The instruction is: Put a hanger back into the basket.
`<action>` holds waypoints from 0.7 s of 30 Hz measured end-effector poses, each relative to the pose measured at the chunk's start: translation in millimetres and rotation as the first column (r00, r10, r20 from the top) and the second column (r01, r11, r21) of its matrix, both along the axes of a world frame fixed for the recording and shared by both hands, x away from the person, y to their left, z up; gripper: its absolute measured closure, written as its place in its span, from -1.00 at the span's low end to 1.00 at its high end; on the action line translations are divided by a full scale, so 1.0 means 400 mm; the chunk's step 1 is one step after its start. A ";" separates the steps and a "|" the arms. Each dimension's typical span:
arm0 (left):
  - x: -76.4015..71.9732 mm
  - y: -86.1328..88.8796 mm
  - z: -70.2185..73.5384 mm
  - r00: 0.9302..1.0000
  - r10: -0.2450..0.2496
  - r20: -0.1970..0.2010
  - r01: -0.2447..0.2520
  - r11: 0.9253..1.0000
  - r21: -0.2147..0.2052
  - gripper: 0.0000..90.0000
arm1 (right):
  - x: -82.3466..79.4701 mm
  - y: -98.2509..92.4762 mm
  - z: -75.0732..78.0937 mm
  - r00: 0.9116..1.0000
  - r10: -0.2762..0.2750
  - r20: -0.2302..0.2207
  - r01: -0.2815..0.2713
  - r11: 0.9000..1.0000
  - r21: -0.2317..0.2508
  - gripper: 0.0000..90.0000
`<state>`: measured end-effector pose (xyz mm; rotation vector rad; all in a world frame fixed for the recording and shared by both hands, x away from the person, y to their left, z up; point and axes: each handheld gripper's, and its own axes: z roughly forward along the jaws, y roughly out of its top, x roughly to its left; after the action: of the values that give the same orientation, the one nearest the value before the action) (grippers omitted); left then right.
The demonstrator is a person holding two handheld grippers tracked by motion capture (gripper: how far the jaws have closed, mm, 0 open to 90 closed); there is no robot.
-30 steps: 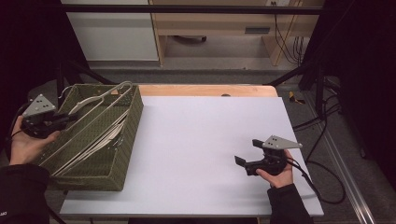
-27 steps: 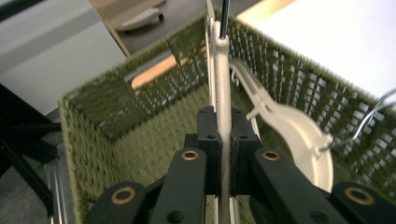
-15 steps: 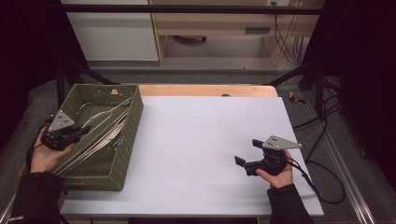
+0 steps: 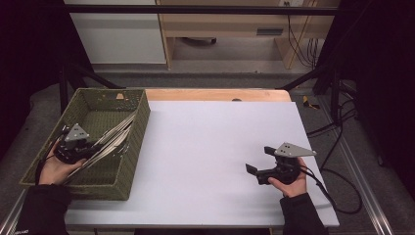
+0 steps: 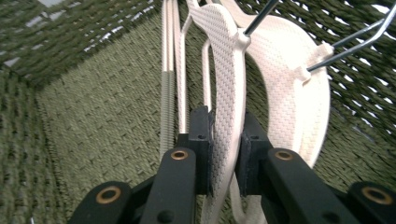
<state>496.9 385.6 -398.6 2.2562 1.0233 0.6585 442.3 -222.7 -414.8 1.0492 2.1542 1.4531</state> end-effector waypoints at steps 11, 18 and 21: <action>-0.012 -0.002 0.025 1.000 -0.018 -0.013 0.017 0.997 -0.073 0.32 | 0.000 0.000 0.000 1.000 0.001 0.002 -0.001 1.000 -0.002 -0.93; -0.039 -0.017 0.074 0.997 -0.036 0.070 0.046 0.986 -0.158 0.19 | -0.001 -0.002 0.001 1.000 0.005 0.008 -0.005 1.000 -0.003 -0.93; -0.050 -0.024 0.094 0.995 -0.020 0.094 0.039 0.979 -0.201 0.07 | -0.002 -0.002 0.002 1.000 0.001 0.008 -0.001 1.000 0.003 -0.93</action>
<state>477.1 375.9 -361.0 2.0419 0.9648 0.6100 441.5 -223.5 -413.8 1.0418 2.1474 1.4595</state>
